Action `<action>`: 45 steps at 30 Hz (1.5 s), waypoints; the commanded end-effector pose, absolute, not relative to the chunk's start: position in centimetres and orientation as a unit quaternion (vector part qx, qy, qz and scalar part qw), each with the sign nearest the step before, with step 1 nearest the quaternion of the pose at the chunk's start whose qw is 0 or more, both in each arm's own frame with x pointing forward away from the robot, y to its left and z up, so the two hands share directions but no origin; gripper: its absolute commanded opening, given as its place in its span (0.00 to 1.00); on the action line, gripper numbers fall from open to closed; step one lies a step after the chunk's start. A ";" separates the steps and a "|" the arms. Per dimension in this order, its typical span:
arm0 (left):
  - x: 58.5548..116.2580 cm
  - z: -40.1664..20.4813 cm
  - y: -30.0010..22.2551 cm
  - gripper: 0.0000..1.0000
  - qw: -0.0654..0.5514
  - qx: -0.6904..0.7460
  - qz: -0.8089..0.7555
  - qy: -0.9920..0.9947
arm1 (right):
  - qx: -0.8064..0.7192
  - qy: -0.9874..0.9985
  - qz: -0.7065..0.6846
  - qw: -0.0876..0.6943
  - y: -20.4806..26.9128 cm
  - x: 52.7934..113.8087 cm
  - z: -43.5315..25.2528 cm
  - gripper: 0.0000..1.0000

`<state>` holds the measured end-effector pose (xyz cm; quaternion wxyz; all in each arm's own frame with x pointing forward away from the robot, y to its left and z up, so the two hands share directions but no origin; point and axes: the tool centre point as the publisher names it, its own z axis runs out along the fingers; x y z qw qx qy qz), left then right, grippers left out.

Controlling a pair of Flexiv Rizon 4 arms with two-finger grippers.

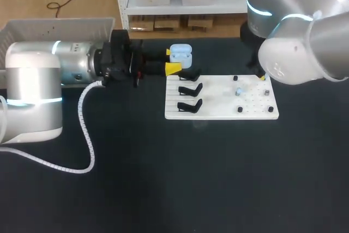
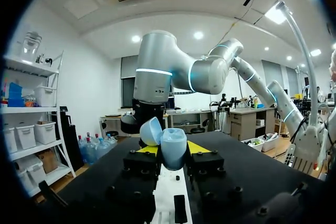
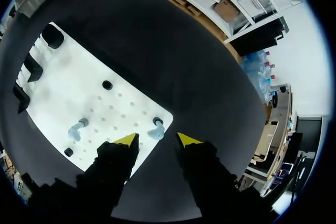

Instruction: Pick up each earbud case from the left stands, insert the matching earbuds, close the lid, and place the case in the box.

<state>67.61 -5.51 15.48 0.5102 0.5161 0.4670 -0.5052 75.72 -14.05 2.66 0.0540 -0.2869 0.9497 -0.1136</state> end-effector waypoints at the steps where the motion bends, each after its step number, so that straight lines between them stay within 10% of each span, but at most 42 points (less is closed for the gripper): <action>1: 67.6 15.4 -5.5 0.00 0.512 0.516 -0.505 0.466 | -0.285 0.950 -0.115 0.055 -14.1 75.7 2.3 0.42; 45: 67.6 15.4 -5.5 0.00 0.512 0.516 -0.505 0.466 | -0.273 0.952 -0.123 0.057 -14.0 75.9 0.9 0.18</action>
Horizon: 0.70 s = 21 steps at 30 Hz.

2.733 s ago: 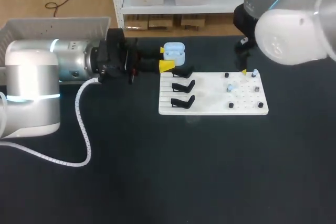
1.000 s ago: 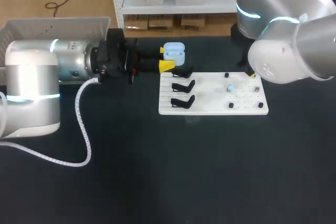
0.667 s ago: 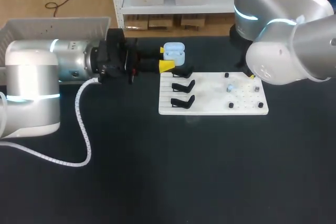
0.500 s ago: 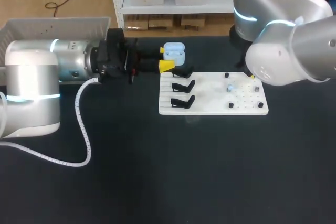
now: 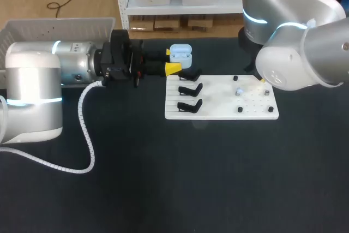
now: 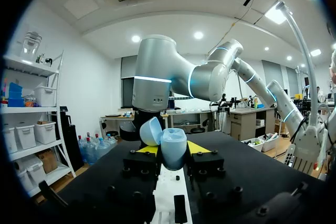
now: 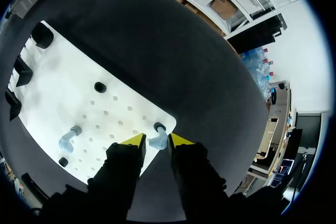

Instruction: Pick up each earbud case from the left stands, insert the matching earbuds, close the lid, and place the case in the box.

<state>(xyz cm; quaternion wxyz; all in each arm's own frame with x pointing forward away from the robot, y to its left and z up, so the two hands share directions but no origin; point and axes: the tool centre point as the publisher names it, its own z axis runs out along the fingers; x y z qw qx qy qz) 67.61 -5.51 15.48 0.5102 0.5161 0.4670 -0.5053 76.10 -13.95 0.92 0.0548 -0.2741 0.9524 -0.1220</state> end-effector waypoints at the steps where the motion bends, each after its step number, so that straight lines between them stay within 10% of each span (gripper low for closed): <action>1: 67.6 15.4 -5.5 0.00 0.512 0.516 -0.505 0.466 | -0.272 0.953 -0.123 0.057 -14.0 75.9 0.9 0.13; 3: 67.6 15.4 -5.5 0.00 0.512 0.516 -0.505 0.466 | -0.272 0.953 -0.124 0.057 -14.0 75.8 0.9 0.00; 21: 67.6 15.4 -5.5 0.00 0.512 0.516 -0.505 0.466 | -0.261 0.951 -0.138 0.088 -11.8 71.4 8.1 0.00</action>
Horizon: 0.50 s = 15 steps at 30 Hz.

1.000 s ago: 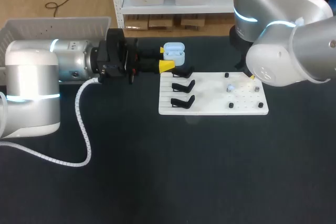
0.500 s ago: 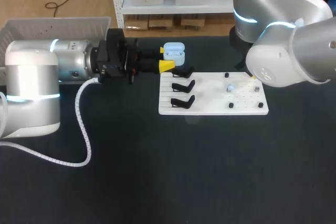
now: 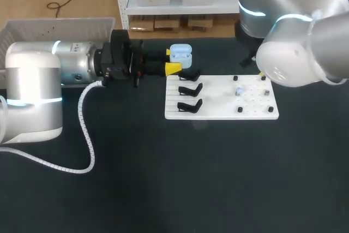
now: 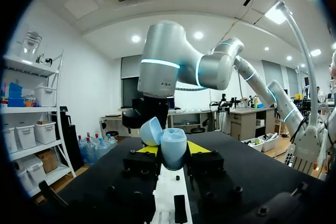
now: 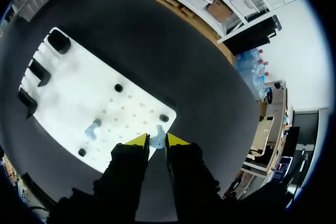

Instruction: Pick up each earbud case from the left stands, insert the matching earbuds, close the lid, and place the case in the box.

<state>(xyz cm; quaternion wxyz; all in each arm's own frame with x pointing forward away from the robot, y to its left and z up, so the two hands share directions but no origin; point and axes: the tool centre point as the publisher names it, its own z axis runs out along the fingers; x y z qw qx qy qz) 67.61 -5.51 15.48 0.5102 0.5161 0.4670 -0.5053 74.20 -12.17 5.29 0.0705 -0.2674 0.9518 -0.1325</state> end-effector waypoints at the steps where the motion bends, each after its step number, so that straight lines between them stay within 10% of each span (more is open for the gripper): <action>1: 67.6 15.4 -5.5 0.00 0.512 0.516 -0.505 0.466 | -0.255 0.953 -0.135 0.087 -11.5 71.0 8.9 0.00; 15: 67.6 15.4 -5.5 0.00 0.512 0.516 -0.505 0.466 | -0.158 0.983 -0.082 0.038 -3.4 64.5 18.6 0.00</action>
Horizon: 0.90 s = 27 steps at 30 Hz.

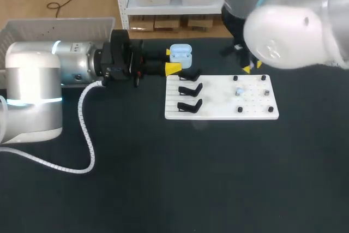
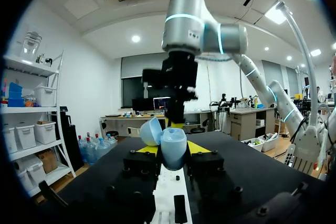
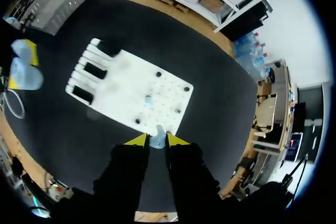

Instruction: Pick up each earbud case from the left stands, insert the matching earbuds, close the lid, and place the case in the box.

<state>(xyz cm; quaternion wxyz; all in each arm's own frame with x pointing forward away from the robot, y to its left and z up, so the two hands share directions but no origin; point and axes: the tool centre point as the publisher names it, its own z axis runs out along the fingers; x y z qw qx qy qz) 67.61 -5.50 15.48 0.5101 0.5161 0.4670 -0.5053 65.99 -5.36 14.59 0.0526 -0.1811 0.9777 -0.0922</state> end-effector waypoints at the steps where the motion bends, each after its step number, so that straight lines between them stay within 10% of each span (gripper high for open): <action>1: 67.6 15.4 -5.5 0.00 0.512 0.516 -0.505 0.466 | -0.147 0.986 -0.074 0.031 -2.8 64.2 19.0 0.00; 27: 67.6 15.4 -5.5 0.00 0.512 0.516 -0.505 0.466 | -0.114 0.992 -0.034 0.034 1.0 61.7 19.8 0.00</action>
